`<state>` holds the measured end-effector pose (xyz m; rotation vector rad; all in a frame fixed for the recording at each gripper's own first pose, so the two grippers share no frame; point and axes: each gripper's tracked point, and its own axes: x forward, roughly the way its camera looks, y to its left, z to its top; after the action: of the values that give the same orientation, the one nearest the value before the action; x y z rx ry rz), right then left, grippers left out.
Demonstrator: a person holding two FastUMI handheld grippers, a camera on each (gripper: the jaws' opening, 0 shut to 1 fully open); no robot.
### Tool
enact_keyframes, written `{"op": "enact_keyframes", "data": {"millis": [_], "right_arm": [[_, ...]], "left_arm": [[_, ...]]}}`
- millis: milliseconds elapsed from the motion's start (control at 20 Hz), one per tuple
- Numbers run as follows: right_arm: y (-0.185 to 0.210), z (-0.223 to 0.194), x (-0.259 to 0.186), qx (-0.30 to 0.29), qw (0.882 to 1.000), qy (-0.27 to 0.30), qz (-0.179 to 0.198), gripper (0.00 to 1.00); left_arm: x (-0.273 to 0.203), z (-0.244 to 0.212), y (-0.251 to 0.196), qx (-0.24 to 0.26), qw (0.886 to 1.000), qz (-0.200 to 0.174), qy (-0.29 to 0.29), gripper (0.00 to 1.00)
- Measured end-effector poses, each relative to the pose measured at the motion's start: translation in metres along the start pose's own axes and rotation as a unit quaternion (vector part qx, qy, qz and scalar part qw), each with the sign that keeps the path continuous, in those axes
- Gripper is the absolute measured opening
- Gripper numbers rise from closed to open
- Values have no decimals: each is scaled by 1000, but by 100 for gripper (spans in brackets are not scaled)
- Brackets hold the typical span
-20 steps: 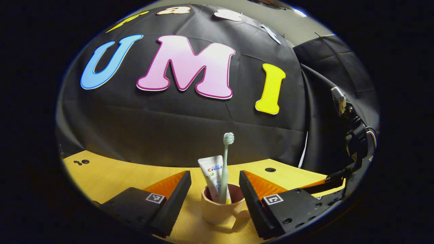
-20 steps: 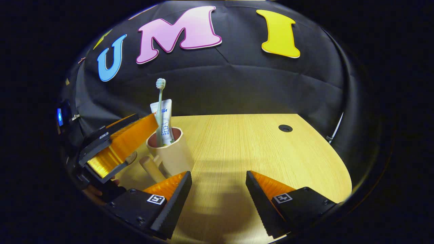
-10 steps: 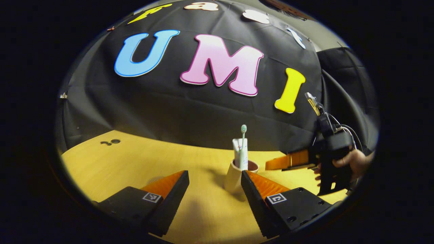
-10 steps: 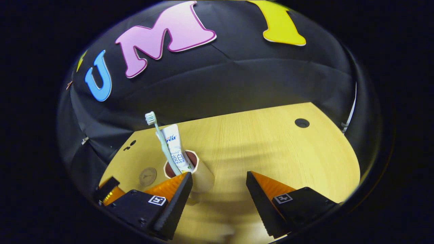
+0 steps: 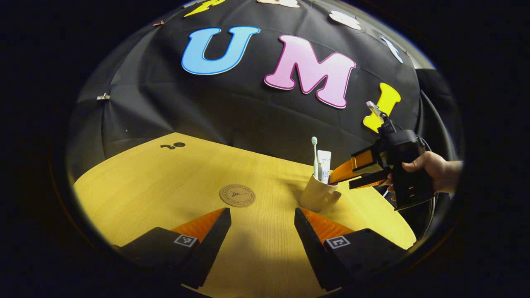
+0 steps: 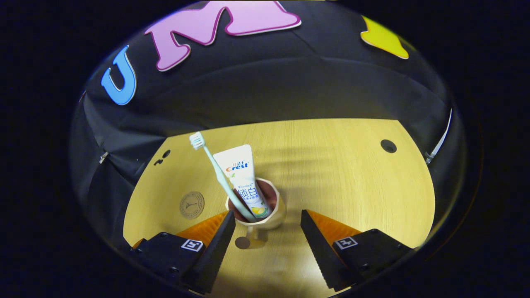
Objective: Put the toothbrush and toothpaste on the desktop into the cup, then pick up the cup and place it on the coaster on the desktop.
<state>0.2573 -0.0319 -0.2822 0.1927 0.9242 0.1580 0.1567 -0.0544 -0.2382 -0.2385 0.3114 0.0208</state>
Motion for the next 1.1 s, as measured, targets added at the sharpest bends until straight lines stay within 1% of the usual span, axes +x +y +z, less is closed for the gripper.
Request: {"op": "enact_keyframes", "data": {"millis": [150, 200, 300, 350, 400, 550, 700, 800, 900, 1000, 1100], "right_arm": [[4, -14, 11, 7, 999, 52, -11, 98], [8, -16, 13, 14, 998, 63, -7, 98], [14, -17, 17, 27, 997, 77, -2, 97], [17, -17, 18, 34, 996, 84, 0, 100], [17, -16, 18, 40, 995, 88, -3, 97], [32, -15, 14, 41, 995, 90, 0, 97], [44, -28, 17, 50, 992, 118, -1, 97], [39, -31, 26, 49, 990, 129, -21, 97], [35, -40, 36, 43, 988, 147, -34, 97], [32, -51, 47, 42, 984, 168, -46, 97], [30, -55, 54, 45, 982, 176, -57, 96]], "left_arm": [[-12, 6, 12, -8, 1000, 12, 2, 97], [-16, 8, 17, -9, 1000, 18, 1, 97], [-23, 9, 27, -14, 999, 30, 3, 97], [-27, 10, 33, -19, 999, 37, 6, 97], [-29, 10, 39, -24, 999, 43, 6, 97], [-36, 16, 51, -38, 998, 56, 1, 97], [-41, 16, 62, -42, 997, 66, 3, 97], [-48, 19, 69, -40, 996, 74, 1, 97], [-55, 19, 79, -40, 996, 85, 1, 97], [-63, 15, 88, -51, 994, 95, 7, 97], [-71, 8, 96, -64, 992, 104, 17, 97]]}}
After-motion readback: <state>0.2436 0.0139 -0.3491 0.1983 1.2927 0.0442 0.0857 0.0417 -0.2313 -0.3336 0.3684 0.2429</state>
